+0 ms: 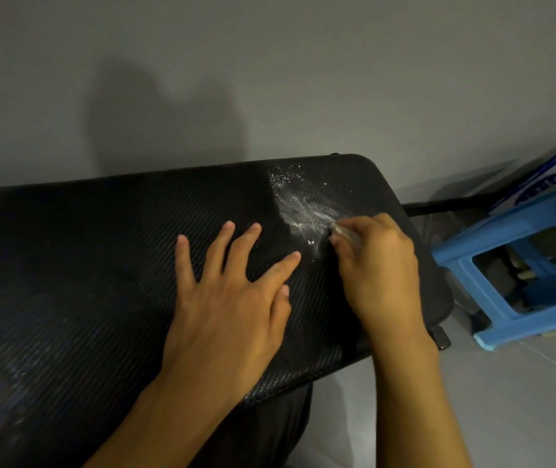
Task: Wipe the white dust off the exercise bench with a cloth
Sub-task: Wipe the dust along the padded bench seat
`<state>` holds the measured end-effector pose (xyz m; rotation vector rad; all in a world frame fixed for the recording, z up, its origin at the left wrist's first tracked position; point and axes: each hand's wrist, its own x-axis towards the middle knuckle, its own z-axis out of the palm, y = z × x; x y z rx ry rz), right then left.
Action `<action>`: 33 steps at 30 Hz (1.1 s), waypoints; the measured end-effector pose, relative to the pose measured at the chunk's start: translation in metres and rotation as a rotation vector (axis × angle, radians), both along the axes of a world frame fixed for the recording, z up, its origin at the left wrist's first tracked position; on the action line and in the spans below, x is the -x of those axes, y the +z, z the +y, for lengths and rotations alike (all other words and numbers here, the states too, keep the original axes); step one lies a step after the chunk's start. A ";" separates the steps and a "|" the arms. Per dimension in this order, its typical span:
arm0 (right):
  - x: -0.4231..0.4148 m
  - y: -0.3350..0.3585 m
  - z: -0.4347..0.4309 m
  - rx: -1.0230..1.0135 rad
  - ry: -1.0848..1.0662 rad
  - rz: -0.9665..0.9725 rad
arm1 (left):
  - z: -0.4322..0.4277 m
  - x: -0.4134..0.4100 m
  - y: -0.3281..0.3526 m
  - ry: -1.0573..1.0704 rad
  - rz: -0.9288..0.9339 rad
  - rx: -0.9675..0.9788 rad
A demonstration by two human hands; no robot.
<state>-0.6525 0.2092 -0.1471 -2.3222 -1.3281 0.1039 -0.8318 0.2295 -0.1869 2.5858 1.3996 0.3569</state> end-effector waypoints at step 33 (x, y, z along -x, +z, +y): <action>0.005 0.000 0.033 -0.007 0.153 -0.020 | 0.000 0.000 0.001 -0.010 -0.035 0.020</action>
